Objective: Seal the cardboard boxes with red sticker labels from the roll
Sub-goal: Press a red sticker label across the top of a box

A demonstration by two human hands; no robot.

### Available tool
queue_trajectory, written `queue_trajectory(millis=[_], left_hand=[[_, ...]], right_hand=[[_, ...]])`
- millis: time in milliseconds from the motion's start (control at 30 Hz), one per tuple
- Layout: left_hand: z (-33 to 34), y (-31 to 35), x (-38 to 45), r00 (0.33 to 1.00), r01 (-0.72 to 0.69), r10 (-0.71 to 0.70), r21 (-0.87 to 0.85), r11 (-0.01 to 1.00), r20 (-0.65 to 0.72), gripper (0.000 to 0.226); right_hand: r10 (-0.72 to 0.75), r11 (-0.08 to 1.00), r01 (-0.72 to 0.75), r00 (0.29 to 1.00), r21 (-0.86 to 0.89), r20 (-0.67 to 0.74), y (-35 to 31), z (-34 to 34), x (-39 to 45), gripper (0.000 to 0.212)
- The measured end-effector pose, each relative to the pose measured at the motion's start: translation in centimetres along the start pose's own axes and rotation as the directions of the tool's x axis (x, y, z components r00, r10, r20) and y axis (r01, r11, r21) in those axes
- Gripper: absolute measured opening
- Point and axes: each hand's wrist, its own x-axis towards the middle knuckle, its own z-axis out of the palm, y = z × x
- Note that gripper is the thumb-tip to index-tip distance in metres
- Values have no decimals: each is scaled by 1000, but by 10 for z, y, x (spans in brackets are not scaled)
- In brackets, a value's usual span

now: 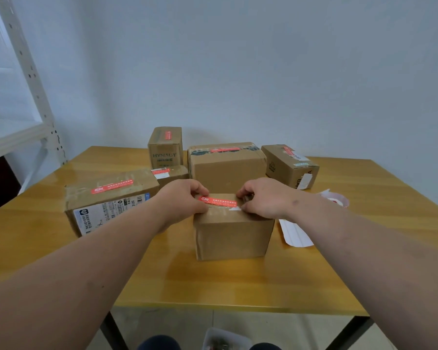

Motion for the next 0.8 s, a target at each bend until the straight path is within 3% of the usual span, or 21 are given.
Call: queue_trajectory(millis=[200,433,633,800], left_hand=[[-7,3,11,999,-6,4,73,997,32,20],[-13,8,21,998,-51,36,271,961,60,21],[-17,12,23,987,-159,132,523,837,90,17],[-19,15,21,970,-235,199,726,647,137,26]], right_hand=[[9,1000,-10,1000,22,17,3,0,5,39],[26,999,-27,999,28,30,0,-3,8,36],[28,999,-29,999,29,31,-2,-3,8,36],[34,999,-35,999,36,20,-3,-3,9,34]])
